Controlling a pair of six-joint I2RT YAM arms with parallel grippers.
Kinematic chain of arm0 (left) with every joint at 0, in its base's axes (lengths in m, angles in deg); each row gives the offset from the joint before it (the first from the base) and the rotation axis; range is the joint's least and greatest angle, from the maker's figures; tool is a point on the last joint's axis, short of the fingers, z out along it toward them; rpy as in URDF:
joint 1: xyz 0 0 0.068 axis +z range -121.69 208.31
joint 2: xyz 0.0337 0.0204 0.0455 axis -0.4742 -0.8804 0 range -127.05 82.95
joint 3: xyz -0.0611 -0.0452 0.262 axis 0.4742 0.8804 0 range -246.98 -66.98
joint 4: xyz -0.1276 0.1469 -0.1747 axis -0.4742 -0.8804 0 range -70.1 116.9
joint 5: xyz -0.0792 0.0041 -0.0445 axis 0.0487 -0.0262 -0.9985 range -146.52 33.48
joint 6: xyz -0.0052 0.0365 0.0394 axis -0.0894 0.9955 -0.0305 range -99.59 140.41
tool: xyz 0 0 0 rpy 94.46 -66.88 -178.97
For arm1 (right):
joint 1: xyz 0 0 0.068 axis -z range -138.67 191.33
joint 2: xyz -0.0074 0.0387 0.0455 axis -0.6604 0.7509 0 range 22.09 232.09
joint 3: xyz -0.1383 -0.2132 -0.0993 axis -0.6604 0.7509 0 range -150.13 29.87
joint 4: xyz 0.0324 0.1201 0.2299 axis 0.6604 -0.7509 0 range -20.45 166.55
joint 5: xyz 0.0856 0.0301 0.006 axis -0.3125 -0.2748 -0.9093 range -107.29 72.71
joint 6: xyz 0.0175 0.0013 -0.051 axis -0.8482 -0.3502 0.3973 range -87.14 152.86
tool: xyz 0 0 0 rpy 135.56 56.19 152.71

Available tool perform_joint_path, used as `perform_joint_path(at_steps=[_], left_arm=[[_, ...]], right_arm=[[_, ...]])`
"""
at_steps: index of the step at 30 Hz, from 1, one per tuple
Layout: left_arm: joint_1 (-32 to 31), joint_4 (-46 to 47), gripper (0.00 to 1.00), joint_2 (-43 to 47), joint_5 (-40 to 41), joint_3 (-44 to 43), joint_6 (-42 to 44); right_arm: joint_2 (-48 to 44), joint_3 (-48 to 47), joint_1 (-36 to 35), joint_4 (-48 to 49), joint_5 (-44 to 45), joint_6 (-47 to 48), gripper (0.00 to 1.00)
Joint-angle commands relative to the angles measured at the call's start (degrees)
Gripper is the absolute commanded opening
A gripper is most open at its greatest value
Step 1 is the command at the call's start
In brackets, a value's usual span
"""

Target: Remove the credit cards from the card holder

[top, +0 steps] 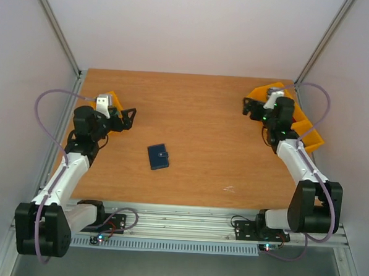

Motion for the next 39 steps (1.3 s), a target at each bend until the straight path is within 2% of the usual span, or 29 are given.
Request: perform_joint_path(at_steps=[1,6,10,14,16,19,23,27,32,39], left_arm=[[0.0,-15.6,0.99,-1.9,-2.3,0.9,-15.6],[-2.8,-18.1,0.99,-6.5,-7.6,1.5,-17.6],[-3.5,-22.7,0.97,-11.1,-9.9,2.1,-17.9],[-6.4,-26.4,0.91,-14.5,-12.3,2.2,-15.7],[-7.0,-26.5,0.91,-15.9,-13.5,2.9,-15.2],[-7.1,-26.6,0.91,-16.9,-14.3,3.5,-15.0],[-7.2,-24.5,0.91,-20.2,-16.0,3.7,-15.4],[-7.1,-23.1,0.87,-21.9,-14.0,3.9,-16.2],[-7.1,-13.9,0.74,-23.5,-7.4,7.2,-18.0],[-7.1,-5.5,0.71,-25.0,-7.4,9.9,-19.9]], right_arm=[[2.2,-5.6,-10.3,-20.6,-6.4,-6.8,0.97],[9.3,-14.4,-24.8,-29.5,-8.4,-8.6,0.95],[18.2,-20.1,-31.0,-31.0,-16.6,-14.7,0.91],[27.1,-25.2,-37.1,-31.6,-18.0,-17.9,0.87],[32.2,-28.6,-39.1,-33.7,-19.9,-17.9,0.81],[37.6,-31.8,-40.2,-35.0,-20.4,-19.2,0.71],[42.1,-33.8,-40.4,-34.1,-21.8,-21.3,0.66],[47.1,-37.6,-40.6,-35.5,-23.1,-20.4,0.54],[50.6,-39.3,-40.6,-34.0,-26.0,-21.3,0.45],[51.7,-39.1,-40.6,-31.3,-30.1,-22.1,0.28]])
